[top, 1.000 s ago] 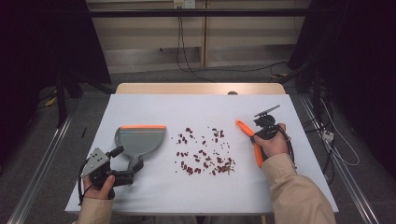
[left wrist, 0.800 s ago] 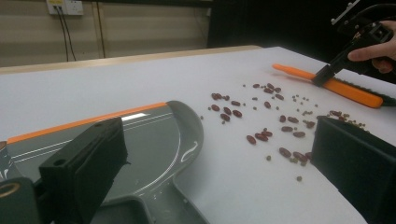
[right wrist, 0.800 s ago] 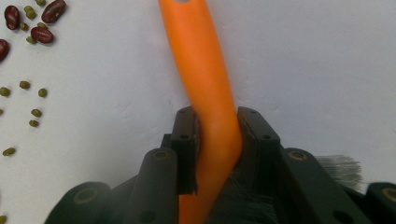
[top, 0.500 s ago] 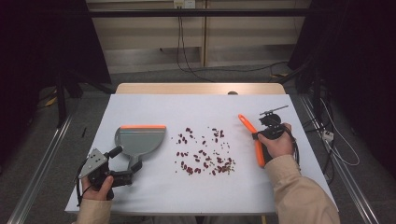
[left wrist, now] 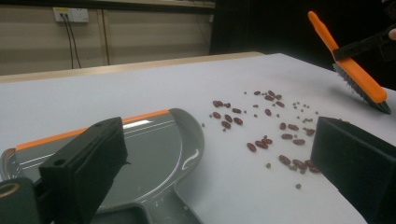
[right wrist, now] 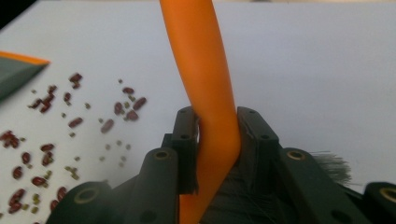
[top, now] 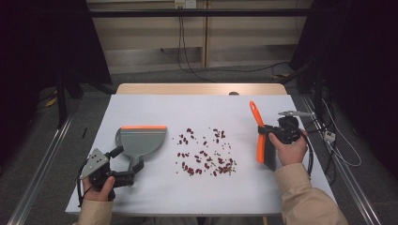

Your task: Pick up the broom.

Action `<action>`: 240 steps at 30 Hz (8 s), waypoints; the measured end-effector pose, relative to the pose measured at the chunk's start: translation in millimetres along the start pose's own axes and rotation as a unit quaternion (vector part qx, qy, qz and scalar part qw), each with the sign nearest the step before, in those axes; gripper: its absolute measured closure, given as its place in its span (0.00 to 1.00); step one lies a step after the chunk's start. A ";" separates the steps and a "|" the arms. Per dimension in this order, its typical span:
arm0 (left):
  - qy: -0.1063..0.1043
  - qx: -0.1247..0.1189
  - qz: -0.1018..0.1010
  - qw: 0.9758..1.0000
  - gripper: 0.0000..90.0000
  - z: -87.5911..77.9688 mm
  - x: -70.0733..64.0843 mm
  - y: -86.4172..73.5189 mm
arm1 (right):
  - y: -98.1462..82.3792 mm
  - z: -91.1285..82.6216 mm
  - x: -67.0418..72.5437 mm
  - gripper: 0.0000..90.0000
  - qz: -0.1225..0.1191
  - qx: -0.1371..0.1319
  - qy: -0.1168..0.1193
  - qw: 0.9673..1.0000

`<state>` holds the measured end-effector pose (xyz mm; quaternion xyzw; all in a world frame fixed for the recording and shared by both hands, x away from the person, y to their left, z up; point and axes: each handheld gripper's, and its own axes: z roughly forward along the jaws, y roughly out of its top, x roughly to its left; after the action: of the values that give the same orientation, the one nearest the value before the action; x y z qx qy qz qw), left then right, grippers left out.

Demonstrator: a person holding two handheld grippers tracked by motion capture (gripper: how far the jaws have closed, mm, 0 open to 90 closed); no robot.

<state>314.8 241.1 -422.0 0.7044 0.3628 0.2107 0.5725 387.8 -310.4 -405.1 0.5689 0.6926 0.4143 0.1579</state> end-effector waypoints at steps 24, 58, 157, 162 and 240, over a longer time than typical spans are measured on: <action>-0.012 -0.002 0.003 1.000 0.04 10.0 -11.5 7.2 | -17.9 -33.0 -7.2 0.79 0.042 -0.131 0.064 0.988; -0.092 0.012 0.019 0.995 0.03 62.3 -48.3 39.7 | 25.6 -25.7 57.0 0.79 0.001 -0.159 0.108 0.981; -0.029 0.042 0.012 0.999 0.76 122.5 -95.2 42.8 | 24.8 53.7 221.2 0.37 0.000 -0.118 0.108 0.987; -0.032 0.036 0.033 0.998 0.70 122.8 -104.8 43.6 | 28.9 53.4 219.1 0.54 0.037 -0.109 0.118 0.986; -0.050 0.032 0.024 0.998 0.06 50.8 -21.5 38.3 | 33.0 -25.0 70.6 0.77 -0.034 0.005 0.064 0.997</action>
<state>347.5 188.6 -395.7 0.7407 0.3232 0.1777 0.5615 370.9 -255.1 -347.2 0.5179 0.7224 0.4408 0.1247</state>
